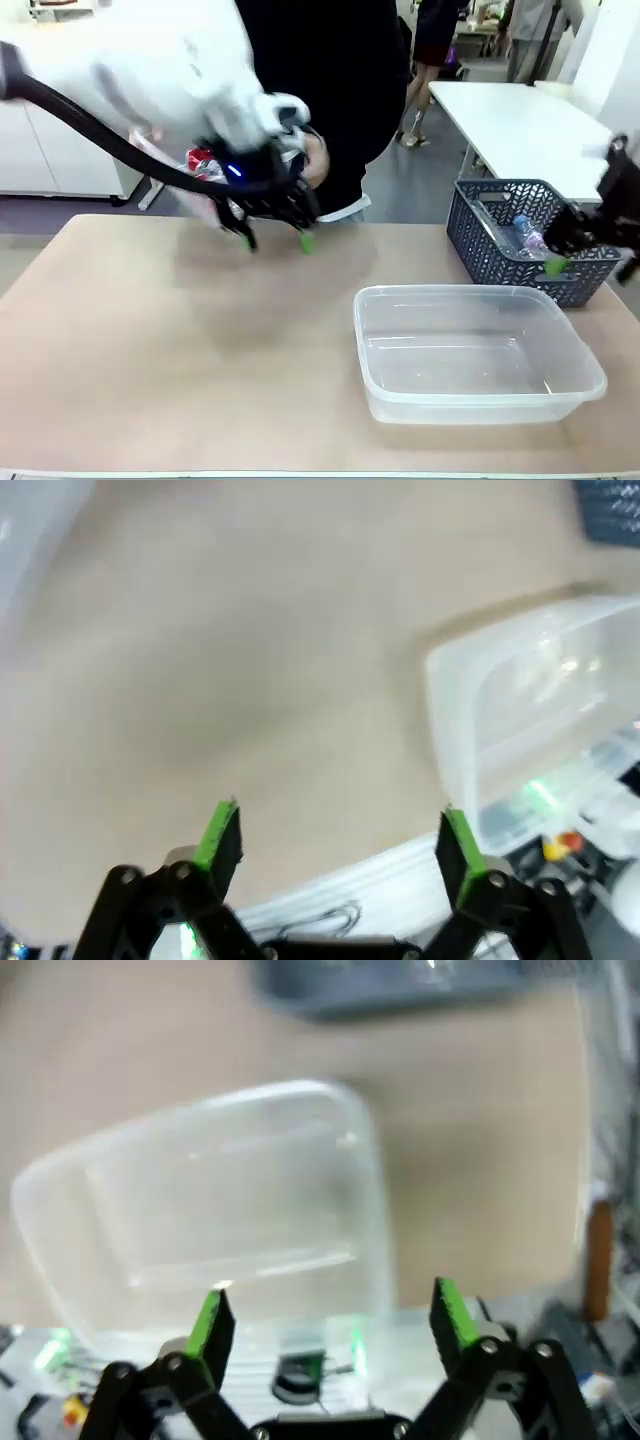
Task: Sort the waste into each basket.
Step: Pick up the Organizing box on the right side of the table and lift it.
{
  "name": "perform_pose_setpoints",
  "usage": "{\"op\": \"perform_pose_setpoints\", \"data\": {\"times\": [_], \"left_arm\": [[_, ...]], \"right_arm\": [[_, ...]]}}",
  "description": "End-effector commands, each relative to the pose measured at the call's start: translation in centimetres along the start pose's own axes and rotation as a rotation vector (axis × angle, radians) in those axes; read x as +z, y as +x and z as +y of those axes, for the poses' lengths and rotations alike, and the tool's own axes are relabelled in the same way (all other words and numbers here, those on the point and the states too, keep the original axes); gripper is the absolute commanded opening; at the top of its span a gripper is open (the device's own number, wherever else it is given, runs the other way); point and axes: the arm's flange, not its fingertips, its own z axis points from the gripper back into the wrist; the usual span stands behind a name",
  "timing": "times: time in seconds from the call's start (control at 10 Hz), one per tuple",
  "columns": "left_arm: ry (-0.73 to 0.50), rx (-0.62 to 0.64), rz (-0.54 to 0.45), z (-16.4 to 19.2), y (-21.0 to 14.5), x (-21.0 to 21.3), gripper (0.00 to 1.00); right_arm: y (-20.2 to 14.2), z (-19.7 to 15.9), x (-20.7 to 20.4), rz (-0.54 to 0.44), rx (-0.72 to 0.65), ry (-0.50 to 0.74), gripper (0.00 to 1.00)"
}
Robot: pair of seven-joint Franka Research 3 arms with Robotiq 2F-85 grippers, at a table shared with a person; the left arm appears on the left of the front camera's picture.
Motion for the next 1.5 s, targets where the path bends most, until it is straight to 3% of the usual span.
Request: {"op": "perform_pose_setpoints", "data": {"times": [0.0,0.1,0.2,0.4,0.5,0.7,1.1,1.4], "left_arm": [[-0.075,0.056,0.003,-3.6,1.9,-2.1,1.0],[-0.081,0.025,0.027,-3.5,2.3,-1.0,1.0],[-0.031,0.016,0.009,-2.7,0.8,-2.9,1.0],[-0.059,0.015,0.02,-4.5,1.8,-3.8,1.0],[-0.028,0.027,-0.025,-5.0,1.3,-4.9,1.0],[0.003,0.113,0.005,-5.9,1.0,-8.0,1.0],[0.212,0.154,0.066,-8.1,-2.5,-11.1,1.0],[0.224,0.11,0.114,-8.9,-2.2,-12.8,1.0]], "right_arm": [[-4.7,-2.6,-2.6,0.0,-0.087,0.022,1.0],[-4.1,-2.7,-0.6,-0.129,-0.119,0.074,1.0],[-0.3,-1.8,0.1,0.029,-0.052,-0.018,1.0],[-0.9,-2.8,1.6,-0.01,-0.083,0.013,1.0],[0.6,-2.6,-0.8,0.092,-0.073,-0.06,1.0],[1.9,-3.4,-7.0,0.247,-0.032,-0.074,1.0],[2.3,-3.7,-13.3,0.39,-0.003,0.003,1.0],[2.2,-3.3,-15.1,0.445,-0.012,-0.016,1.0]]}}
